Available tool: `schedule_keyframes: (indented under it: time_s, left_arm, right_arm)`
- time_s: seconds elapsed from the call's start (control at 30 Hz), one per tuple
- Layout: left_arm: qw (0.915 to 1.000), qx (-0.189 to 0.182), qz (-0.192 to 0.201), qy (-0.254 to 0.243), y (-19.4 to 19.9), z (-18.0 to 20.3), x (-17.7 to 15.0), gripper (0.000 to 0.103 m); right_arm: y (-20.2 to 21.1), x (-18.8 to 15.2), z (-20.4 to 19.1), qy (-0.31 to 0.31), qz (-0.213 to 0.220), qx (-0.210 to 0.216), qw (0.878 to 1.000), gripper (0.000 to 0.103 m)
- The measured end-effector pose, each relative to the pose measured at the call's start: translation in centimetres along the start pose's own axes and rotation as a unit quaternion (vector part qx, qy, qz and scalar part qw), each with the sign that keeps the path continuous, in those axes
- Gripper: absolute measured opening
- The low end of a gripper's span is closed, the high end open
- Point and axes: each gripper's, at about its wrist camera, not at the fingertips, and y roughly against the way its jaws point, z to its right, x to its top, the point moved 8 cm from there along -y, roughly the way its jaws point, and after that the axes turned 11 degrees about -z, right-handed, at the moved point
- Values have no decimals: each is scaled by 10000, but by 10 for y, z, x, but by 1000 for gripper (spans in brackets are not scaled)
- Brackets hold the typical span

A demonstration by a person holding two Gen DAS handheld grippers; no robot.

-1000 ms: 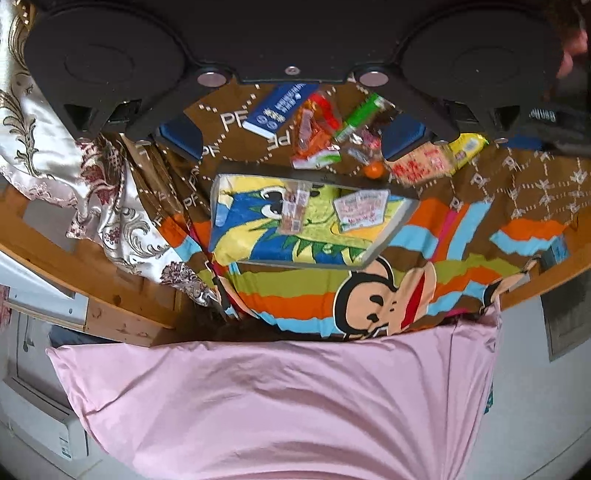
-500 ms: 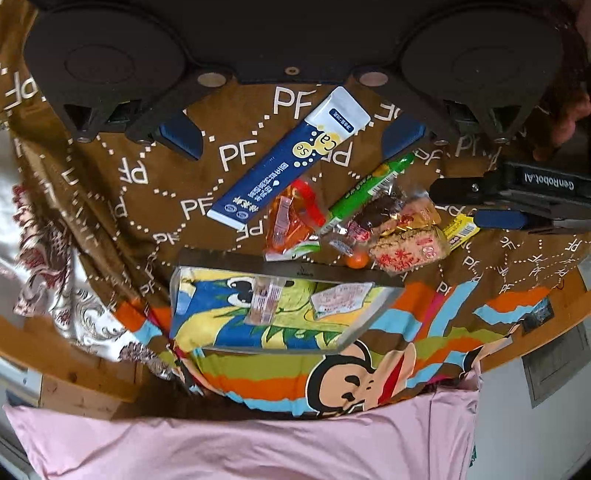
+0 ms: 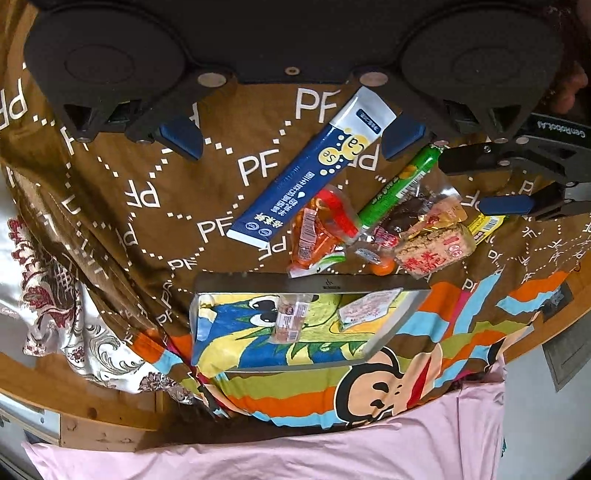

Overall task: Organize snacks
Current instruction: 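Withdraw both tools from the tray back over the remaining snacks, then grasp the blue milk-powder stick box with the right tool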

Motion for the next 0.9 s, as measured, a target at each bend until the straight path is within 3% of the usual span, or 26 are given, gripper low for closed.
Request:
schedule_keyframes:
  time_s: [0.3,0.47,0.73,0.9]
  left_arm:
    - [9984,-502,-26,-243,-10,6,5,102]
    - [9965,-763,-2,-356,-18,8,9,102]
    - [9846,-1689,168,-422,-18,20,19,102]
    - [9874,-1554,6,-286,-24,15,18,101]
  right_arm:
    - [-15,4,4,-39,37,137,9999,101]
    - [-17,9,8,-75,153,163,9997,92]
    - [-27,13,10,-53,70,200,9998,82]
    - [-32,13,11,-195,10,266,9995,78]
